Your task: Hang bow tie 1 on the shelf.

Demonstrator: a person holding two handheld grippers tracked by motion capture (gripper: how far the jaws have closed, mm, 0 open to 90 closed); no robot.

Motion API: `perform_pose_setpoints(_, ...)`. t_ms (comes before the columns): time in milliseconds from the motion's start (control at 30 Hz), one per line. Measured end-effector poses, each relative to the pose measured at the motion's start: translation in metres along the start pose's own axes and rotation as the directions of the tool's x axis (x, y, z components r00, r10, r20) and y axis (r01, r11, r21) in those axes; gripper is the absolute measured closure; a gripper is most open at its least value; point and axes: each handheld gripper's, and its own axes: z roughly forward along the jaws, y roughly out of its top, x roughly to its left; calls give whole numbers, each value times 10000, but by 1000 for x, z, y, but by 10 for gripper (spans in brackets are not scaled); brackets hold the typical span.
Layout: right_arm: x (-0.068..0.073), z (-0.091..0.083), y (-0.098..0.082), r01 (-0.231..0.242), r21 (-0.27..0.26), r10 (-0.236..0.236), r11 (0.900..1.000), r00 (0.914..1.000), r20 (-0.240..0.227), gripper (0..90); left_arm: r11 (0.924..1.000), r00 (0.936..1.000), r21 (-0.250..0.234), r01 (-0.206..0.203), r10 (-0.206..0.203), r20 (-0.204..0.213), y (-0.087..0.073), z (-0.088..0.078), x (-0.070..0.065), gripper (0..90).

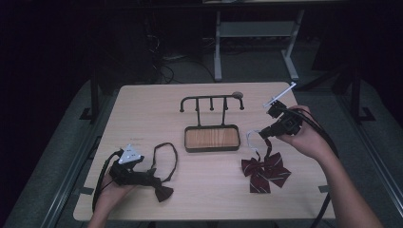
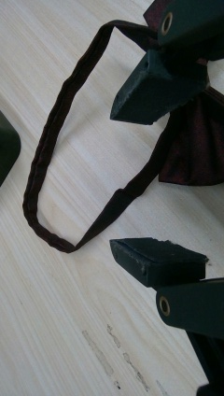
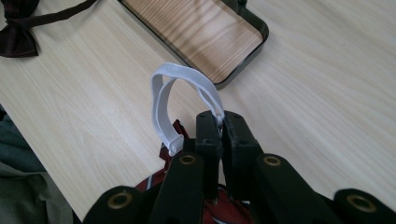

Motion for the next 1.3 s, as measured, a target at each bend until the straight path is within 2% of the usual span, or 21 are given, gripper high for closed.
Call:
perform_pose_setpoints(600, 6, -17, 19, 312, -173, -310, 9994, 9994, 118, 854, 10000, 10000, -27, -38, 38, 21, 1, 2, -1, 324)
perform_pose_setpoints(1100, 11, -21, 37, 513, -183, -511, 9985, 9986, 110, 854, 10000, 10000, 32, -31, 31, -10, 0, 0, 2, 323)
perform_pose_setpoints(1300, 13, -24, 43, 621, -289, -618, 9977, 9980, 113, 854, 9999, 9999, 54, -158, 158, 3, 1, 0, 2, 324)
